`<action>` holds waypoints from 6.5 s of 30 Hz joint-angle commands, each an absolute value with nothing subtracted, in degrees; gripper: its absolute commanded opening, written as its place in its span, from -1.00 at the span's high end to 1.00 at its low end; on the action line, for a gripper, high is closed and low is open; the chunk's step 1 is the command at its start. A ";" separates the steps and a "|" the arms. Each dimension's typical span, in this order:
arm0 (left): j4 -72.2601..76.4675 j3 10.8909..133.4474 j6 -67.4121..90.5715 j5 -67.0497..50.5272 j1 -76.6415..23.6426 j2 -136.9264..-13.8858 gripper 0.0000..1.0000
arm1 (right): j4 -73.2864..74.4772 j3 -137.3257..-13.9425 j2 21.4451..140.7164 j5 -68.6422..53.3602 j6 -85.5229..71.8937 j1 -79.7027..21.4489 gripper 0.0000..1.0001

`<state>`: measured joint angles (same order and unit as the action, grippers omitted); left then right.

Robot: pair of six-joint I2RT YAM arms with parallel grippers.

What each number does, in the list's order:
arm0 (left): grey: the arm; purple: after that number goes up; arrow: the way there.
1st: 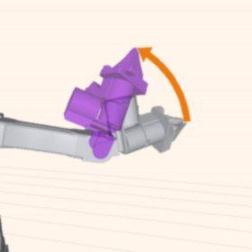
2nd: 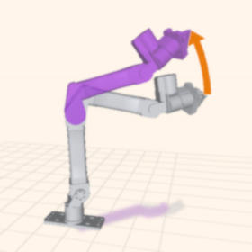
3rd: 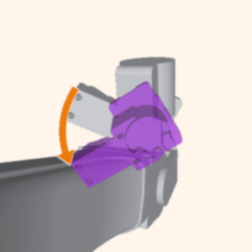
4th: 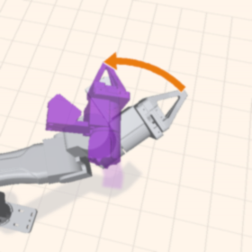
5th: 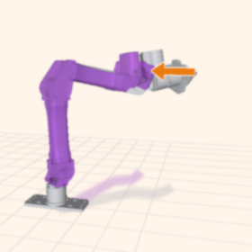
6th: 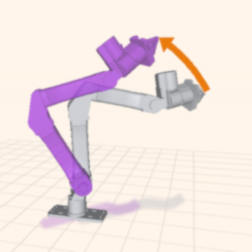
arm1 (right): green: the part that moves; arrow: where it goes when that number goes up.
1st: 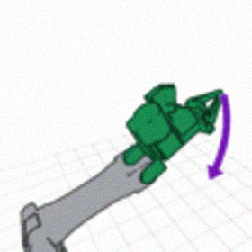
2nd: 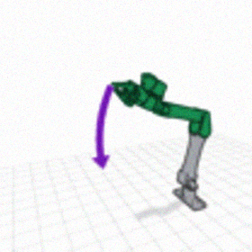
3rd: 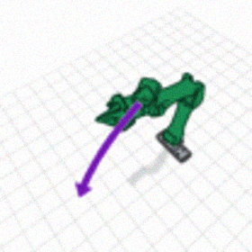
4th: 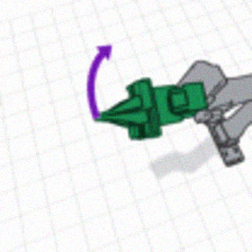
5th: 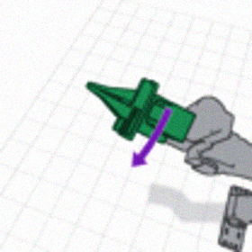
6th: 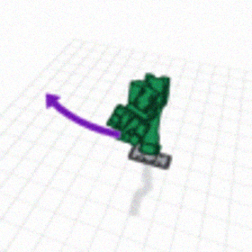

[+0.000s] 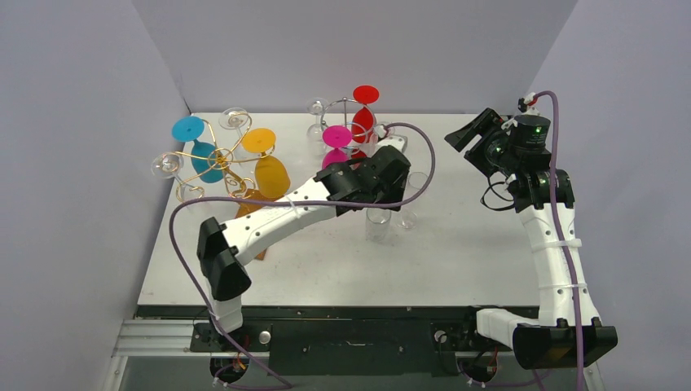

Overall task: Take the wine glass off the wine glass rack
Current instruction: Pick up the wine glass from the wine rack.

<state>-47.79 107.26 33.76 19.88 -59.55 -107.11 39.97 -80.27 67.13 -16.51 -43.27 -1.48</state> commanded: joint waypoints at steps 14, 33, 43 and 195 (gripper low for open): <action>-71.19 116.28 37.83 41.42 -60.39 -78.87 -0.04 | 29.07 -88.33 73.41 -16.10 -51.26 -21.47 -0.35; -72.97 102.68 31.39 34.08 -15.50 -60.85 -0.22 | 25.93 -99.69 89.64 -18.25 -51.94 -37.97 -0.35; -62.41 96.97 29.63 -3.04 22.89 -58.74 -0.16 | 26.75 -99.92 91.04 -21.97 -50.81 -37.88 -0.35; -32.63 76.68 50.12 -20.91 37.45 -56.34 1.00 | 24.77 -81.96 78.91 -25.01 -43.37 -29.10 -0.25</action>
